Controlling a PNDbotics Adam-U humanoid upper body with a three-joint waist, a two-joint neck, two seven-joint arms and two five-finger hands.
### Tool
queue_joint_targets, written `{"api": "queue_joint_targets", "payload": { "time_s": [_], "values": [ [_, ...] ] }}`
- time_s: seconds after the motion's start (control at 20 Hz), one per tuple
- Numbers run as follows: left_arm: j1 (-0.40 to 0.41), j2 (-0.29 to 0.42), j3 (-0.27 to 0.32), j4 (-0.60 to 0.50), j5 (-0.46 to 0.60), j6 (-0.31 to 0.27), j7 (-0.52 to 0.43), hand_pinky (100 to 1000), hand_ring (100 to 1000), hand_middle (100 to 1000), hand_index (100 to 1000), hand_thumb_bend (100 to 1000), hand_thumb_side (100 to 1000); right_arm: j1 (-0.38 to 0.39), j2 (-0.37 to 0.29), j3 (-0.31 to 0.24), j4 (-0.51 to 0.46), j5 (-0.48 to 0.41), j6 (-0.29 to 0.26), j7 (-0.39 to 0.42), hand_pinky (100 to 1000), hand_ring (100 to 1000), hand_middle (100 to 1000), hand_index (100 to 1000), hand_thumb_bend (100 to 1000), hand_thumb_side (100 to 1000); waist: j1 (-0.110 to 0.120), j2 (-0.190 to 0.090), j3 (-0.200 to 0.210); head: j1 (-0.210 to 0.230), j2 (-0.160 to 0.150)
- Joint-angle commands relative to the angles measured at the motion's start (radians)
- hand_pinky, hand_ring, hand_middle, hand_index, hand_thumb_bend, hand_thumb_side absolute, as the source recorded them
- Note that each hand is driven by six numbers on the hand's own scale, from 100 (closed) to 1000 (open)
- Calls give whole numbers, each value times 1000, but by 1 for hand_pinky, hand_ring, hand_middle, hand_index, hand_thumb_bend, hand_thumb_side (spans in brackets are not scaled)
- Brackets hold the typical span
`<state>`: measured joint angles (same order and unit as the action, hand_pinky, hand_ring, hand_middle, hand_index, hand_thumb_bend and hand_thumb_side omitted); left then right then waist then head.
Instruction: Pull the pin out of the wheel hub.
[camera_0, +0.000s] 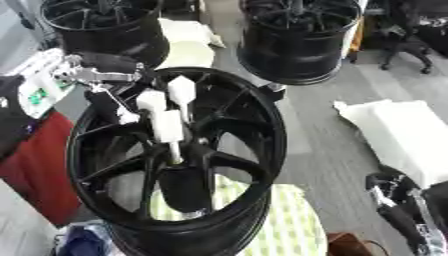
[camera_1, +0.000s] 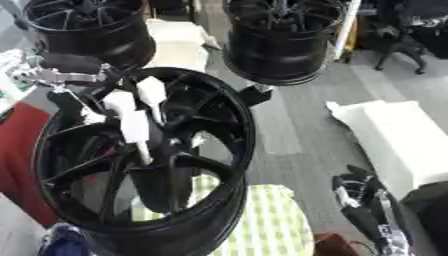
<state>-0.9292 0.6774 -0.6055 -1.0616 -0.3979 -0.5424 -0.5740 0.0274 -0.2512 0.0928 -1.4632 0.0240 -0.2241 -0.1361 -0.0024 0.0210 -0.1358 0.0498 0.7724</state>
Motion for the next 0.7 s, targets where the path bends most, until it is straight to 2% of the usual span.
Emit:
{"api": "queue_joint_targets", "payload": {
  "time_s": [0.05,0.4,0.7],
  "values": [
    [-35,18,28,-31,36,-305,-333,575,485,414,673,100,358,-5,-11,-3,-8,2,-2,-1,686,674,678,831,257,429,1,-14,-1,1,-2],
    [-64,42,87,-108,112,-222,-333,581,485,412,670,100,362,-2,-10,-4,-6,2,-2,-2,686,674,678,830,253,430,1,-17,3,0,-2],
    [-35,138,207,-169,165,-145,-333,591,488,413,673,100,348,3,-12,-10,-4,0,-1,-8,686,673,678,830,251,430,2,-19,18,-6,-2]
  ]
}}
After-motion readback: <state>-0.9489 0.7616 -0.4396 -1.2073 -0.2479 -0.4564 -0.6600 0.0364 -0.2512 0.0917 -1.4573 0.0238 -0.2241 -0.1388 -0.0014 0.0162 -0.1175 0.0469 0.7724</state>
